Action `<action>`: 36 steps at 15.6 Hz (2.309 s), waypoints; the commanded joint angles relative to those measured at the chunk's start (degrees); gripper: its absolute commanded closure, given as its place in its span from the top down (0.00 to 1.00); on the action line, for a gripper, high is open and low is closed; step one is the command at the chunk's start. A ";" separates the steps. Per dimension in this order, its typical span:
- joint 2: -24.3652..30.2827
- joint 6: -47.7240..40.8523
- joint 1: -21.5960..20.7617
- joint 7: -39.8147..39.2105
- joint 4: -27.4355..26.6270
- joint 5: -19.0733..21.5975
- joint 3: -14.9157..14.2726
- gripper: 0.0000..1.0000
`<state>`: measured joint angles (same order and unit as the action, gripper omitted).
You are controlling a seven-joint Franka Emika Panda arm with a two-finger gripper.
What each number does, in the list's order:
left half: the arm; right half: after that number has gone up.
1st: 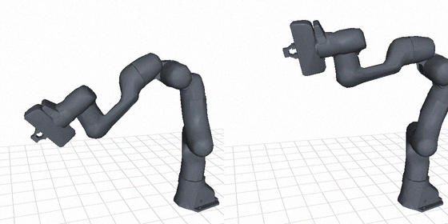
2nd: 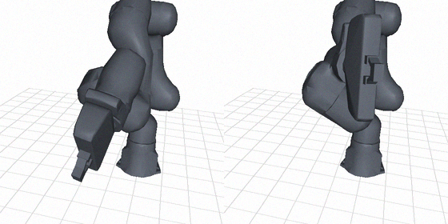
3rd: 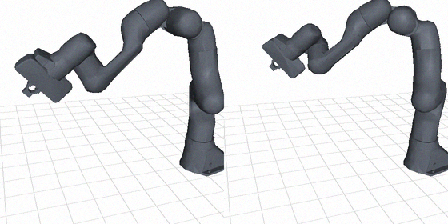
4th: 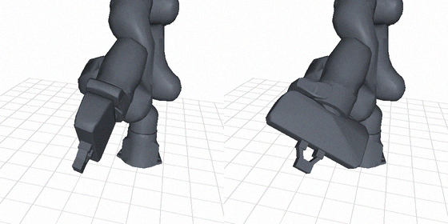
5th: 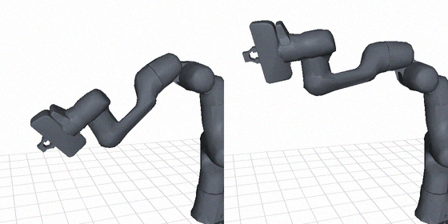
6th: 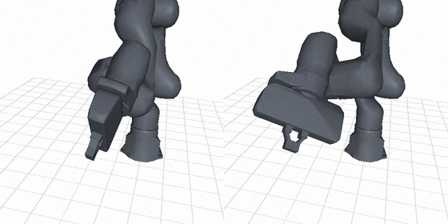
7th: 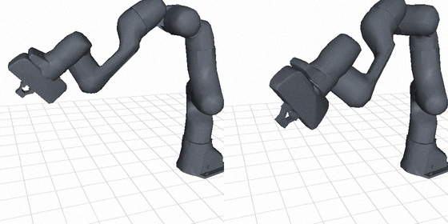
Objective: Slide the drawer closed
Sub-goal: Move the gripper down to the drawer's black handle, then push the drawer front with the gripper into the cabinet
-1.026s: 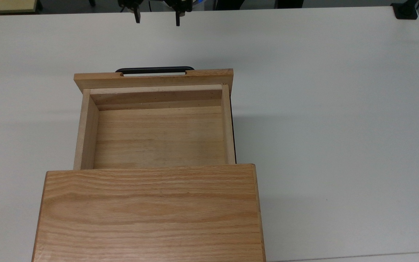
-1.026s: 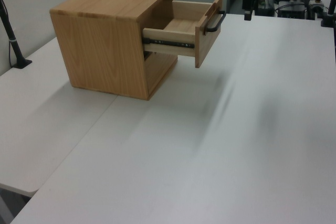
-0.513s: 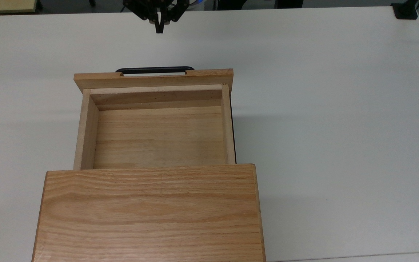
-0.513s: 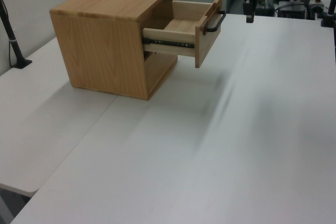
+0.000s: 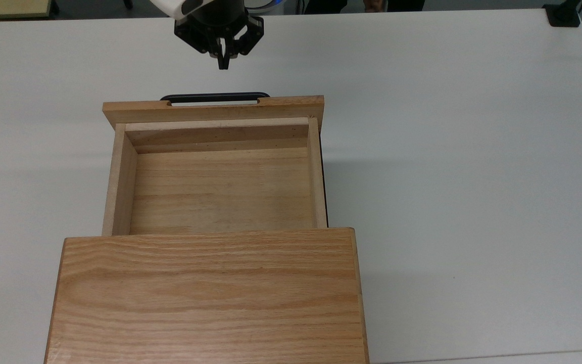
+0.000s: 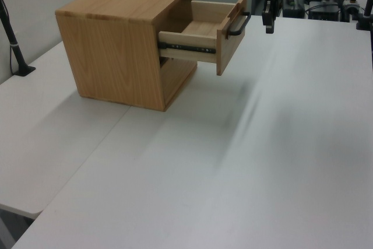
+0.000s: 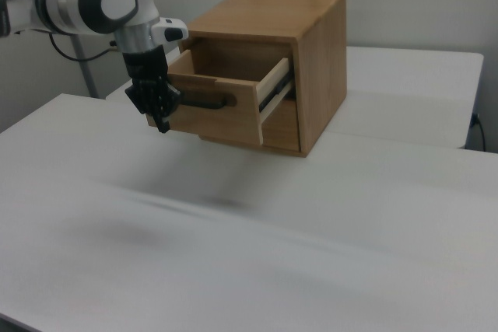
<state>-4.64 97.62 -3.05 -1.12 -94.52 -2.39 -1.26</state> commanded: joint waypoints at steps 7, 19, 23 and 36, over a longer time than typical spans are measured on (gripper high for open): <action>-6.08 12.22 0.85 -0.81 3.37 3.44 -0.05 0.00; -16.79 37.61 1.73 0.77 10.49 3.89 -0.05 0.00; -21.45 48.07 1.64 0.77 13.30 3.89 0.21 0.00; -22.70 61.02 1.55 0.25 11.64 3.36 0.30 0.00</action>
<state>-27.51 156.24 -1.36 -0.65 -83.85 0.23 -1.08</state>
